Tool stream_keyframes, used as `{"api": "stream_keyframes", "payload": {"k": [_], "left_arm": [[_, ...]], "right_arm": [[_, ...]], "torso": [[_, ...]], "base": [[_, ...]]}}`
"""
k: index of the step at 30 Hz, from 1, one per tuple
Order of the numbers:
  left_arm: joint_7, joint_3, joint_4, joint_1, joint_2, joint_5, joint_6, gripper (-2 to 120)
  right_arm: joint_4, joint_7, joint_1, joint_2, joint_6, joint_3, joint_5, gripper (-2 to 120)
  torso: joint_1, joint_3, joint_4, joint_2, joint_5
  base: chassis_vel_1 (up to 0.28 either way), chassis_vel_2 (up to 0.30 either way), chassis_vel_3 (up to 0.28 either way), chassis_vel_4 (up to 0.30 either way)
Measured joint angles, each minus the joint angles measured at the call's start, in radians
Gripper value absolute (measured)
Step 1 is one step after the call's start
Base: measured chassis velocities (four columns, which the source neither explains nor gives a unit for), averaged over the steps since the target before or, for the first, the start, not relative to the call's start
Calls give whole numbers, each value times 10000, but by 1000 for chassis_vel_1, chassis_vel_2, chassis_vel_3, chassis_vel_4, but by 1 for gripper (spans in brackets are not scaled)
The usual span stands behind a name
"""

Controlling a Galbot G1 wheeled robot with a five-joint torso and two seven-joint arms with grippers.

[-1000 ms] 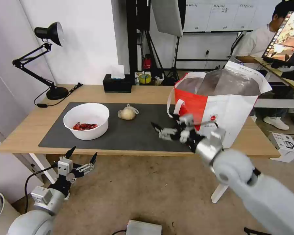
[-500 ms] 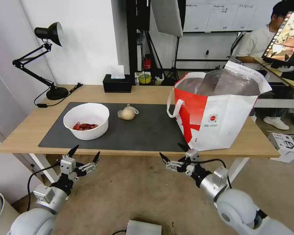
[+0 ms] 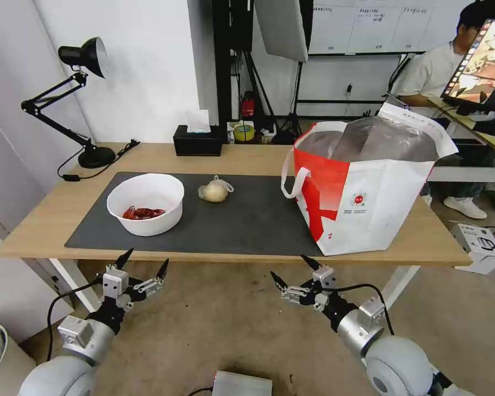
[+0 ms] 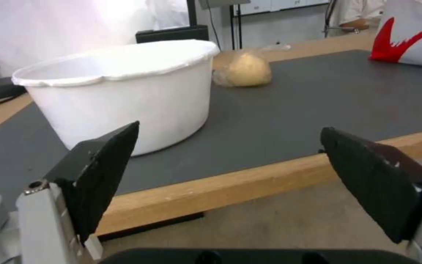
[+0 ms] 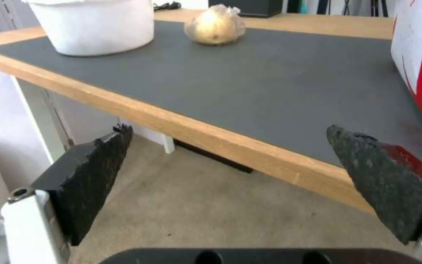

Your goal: Pick up the trash from the table and place it into the takeout bag.

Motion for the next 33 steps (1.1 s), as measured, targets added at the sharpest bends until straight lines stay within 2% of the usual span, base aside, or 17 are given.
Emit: {"api": "stream_keyframes", "payload": {"k": [17, 21, 23, 24, 27, 28, 30, 31, 33], "left_arm": [[10, 30, -105, 79, -26, 76, 0, 100], [12, 63, -89, 10, 88, 63, -1, 100], [13, 96, -47, -32, 110, 53, 2, 100], [13, 96, -47, -32, 110, 53, 2, 100], [15, 196, 16, -107, 88, 52, 23, 100], [15, 196, 16, -107, 88, 52, 23, 100], [10, 234, 61, -127, 24, 71, 37, 100], [10, 234, 61, -127, 24, 71, 37, 100], [-3, 246, 114, -125, -61, 116, 41, 100]], "right_arm": [[54, 21, 101, -93, 59, 39, 68, 100], [-97, 155, 812, -154, -25, -230, 383, 100], [-469, 302, 1839, -211, -306, -676, 763, 100], [-469, 302, 1839, -211, -306, -676, 763, 100], [-1305, 566, 3910, -124, -749, -1807, 1386, 100], [-1305, 566, 3910, -124, -749, -1807, 1386, 100], [-1888, 741, 5255, 102, -1016, -2680, 1929, 100], [-1888, 741, 5255, 102, -1016, -2680, 1929, 100], [-2661, 948, 6782, 570, -1312, -3636, 2498, 100]], "torso": [[0, 0, -1, 0, 0], [0, 0, -2, 0, 0], [0, 1, -1, 0, 1], [0, 1, -1, 0, 1], [0, 2, -3, -1, 0], [0, 2, -3, -1, 0], [2, 3, 4, -2, -2], [2, 3, 4, -2, -2], [1, 2, -3, -2, -2]], "base": [[0, 0, 0, 0], [0, 0, 0, 0], [0, 0, 0, 0], [0, 0, 0, 0], [0, 0, 0, 0], [0, 0, 0, 0], [0, 0, 0, 0], [0, 0, 0, 0], [0, 0, 0, 0]]}}
